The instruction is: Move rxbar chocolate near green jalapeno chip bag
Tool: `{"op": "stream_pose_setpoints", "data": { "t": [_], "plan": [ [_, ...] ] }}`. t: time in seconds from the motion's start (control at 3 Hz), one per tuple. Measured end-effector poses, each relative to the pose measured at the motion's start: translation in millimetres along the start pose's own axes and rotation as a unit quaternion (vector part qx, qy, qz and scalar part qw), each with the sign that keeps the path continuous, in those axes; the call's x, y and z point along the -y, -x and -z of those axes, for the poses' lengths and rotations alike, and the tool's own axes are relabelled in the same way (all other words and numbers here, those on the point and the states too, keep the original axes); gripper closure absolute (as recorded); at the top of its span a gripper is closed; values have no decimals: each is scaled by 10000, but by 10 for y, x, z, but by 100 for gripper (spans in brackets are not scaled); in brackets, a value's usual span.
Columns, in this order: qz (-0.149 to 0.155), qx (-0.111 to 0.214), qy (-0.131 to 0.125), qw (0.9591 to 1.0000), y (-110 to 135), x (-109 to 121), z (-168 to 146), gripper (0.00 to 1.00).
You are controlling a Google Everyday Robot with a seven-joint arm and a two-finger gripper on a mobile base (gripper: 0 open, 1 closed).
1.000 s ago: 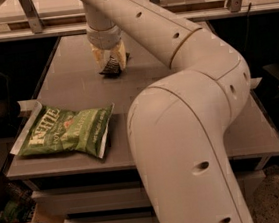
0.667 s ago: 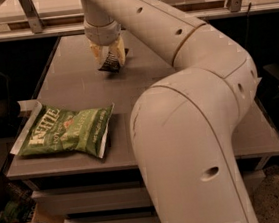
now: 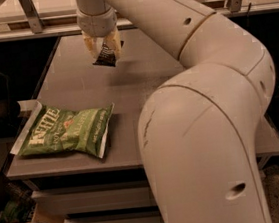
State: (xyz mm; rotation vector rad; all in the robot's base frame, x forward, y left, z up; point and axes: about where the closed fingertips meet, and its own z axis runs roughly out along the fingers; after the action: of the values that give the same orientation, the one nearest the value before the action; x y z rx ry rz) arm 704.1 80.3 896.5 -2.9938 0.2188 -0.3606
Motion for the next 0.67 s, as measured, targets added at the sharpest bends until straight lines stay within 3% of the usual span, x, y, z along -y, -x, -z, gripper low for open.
{"op": "stream_pose_setpoints", "data": {
  "t": [0.67],
  "plan": [
    [402,448,-453,9972,351,219,277,100]
  ]
}}
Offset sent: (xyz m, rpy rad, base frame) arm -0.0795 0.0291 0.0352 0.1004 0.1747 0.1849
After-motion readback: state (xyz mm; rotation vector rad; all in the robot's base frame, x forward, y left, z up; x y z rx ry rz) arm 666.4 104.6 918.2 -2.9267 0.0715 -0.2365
